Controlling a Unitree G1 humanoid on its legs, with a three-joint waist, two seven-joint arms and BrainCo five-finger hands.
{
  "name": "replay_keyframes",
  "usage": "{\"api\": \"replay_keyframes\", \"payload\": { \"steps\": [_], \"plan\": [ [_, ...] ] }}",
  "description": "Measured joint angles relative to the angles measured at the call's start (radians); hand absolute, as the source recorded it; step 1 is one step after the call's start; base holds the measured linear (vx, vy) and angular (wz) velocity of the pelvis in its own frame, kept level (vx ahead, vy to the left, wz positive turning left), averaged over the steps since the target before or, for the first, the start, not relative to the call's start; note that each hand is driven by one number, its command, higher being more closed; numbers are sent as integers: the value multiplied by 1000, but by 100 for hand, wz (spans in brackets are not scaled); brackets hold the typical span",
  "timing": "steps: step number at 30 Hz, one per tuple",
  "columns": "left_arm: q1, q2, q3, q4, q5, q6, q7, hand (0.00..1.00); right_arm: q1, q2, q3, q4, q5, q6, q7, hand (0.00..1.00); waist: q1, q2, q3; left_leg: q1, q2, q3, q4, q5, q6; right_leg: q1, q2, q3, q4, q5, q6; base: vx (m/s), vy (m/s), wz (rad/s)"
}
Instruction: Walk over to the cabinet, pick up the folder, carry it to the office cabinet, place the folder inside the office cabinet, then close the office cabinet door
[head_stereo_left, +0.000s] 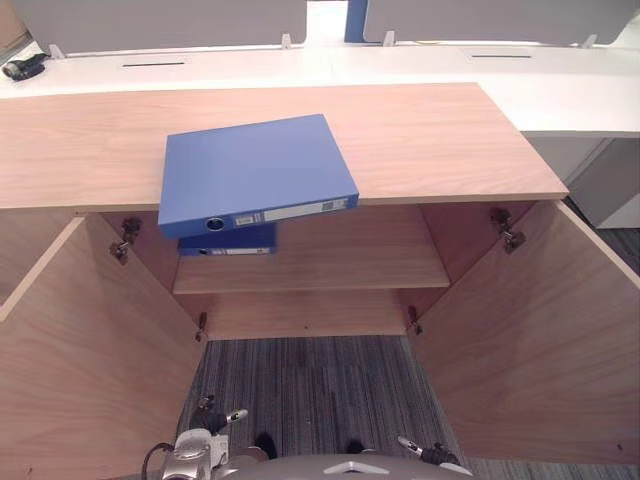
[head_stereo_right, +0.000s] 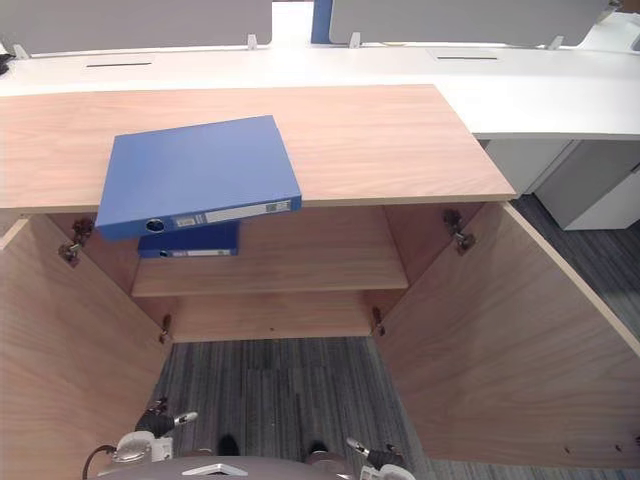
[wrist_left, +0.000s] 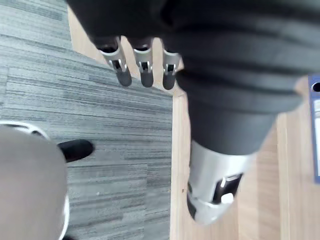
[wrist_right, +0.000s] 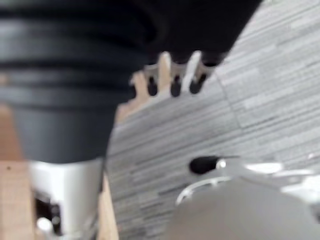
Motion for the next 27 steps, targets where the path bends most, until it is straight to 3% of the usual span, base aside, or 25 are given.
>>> {"api": "replay_keyframes", "payload": {
  "steps": [4,5,6,11,12,14,16,17,20,27],
  "plan": [
    [105,0,-13,-293,1,-11,44,0,1,-1,17,-4,0,-2,-27,0,9,0,0,-3,-7,-23,-16,15,-1,-3,-5,-11,-3,-1,-2,-86,21,18],
    [225,-1,-11,-649,60,-54,84,0,3,-3,19,-31,-14,-5,-36,0,14,12,-7,-4,-16,-38,-19,9,-11,-3,-13,-10,-1,0,-2,-39,84,8],
    [230,-2,-9,-721,119,-77,122,0,5,-3,20,-38,-15,-4,-42,0,16,16,-17,-2,-18,-47,-23,3,-13,4,-13,-7,-9,-2,0,6,74,9],
    [234,-1,-8,-759,121,-75,123,0,7,-1,21,-38,-15,-4,-42,0,19,14,-23,1,-15,-48,-17,6,-7,13,-7,-9,-15,3,5,52,-10,1],
    [249,-1,-9,-849,142,-60,128,0,14,-2,33,-38,-15,-5,-43,0,18,12,-24,2,-13,-48,-17,6,-7,14,-5,-9,-15,3,4,0,0,0],
    [253,24,-15,-1067,243,-56,192,0,19,-6,58,-38,-16,-6,-48,0,21,10,-25,8,-10,-51,-17,6,-7,21,-2,-11,-16,3,2,0,0,0],
    [217,132,-48,-1218,425,-88,281,0,24,-12,68,-38,-17,-19,-57,0,18,20,-30,30,-8,-52,-18,3,-8,43,1,-11,-18,-1,-3,-9,-15,-2],
    [190,165,-52,-1247,474,-103,300,0,24,-23,85,-38,-17,-20,-57,0,14,25,-37,34,-8,-52,-21,2,-7,47,1,-10,-18,-2,-4,0,0,0],
    [162,143,-57,-1255,533,-112,314,0,20,-36,89,-38,-17,-21,-57,0,-2,45,-48,34,-10,-51,-23,2,-7,46,0,-8,-25,-2,-5,-29,-5,-1],
    [191,145,-66,-1255,542,-112,317,0,23,-37,108,-31,-17,-20,-57,0,0,31,-48,33,-5,-51,-24,-1,-12,47,4,-7,-33,-4,-9,-11,-5,0]
  ]
}}
